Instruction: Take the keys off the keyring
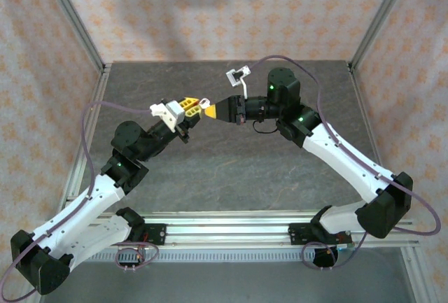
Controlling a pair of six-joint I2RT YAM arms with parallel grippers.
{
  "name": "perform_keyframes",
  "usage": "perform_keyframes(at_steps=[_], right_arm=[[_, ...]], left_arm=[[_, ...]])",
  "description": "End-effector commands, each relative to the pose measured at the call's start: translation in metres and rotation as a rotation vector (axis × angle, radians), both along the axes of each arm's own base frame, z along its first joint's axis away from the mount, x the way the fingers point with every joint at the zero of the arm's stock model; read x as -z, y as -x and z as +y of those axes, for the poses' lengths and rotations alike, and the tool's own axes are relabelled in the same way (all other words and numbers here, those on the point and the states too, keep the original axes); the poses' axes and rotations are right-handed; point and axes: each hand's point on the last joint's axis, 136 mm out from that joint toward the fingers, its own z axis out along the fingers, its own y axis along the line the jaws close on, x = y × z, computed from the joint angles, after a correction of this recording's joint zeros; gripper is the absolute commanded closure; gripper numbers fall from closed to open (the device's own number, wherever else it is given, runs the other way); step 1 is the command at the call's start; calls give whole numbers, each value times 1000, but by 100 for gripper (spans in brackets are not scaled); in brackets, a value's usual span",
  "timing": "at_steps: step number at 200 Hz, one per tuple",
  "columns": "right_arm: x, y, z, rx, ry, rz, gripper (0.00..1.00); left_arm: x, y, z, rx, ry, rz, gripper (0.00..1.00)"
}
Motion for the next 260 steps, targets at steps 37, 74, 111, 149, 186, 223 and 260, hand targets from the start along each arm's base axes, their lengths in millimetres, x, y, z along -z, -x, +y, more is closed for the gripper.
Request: perform_keyframes(at_steps=[37,74,111,149,186,223,260], right_arm=[[-15,7,-1,-17,-23,-54,100],[-8,5,-2,12,27,-91,100],[9,0,-7,92,159,-196,100],[18,-6,-15,164,246,-302,100],[22,-9,-21,205,296,-384,100],[24,-13,-24,251,331,-435,100],[30,-15,-24,286,387,-483,100]], left_arm=[[-19,7,-1,20,18,-46,96],[-17,8,-3,30,8,-23,100],[-13,7,-5,50,-2,43,100],[-12,8,-5,53,-6,85,100],[-12,8,-7,66,-10,113,100],[-10,9,-11,89,-12,146,100],[-8,10,-13,101,-14,180,100]])
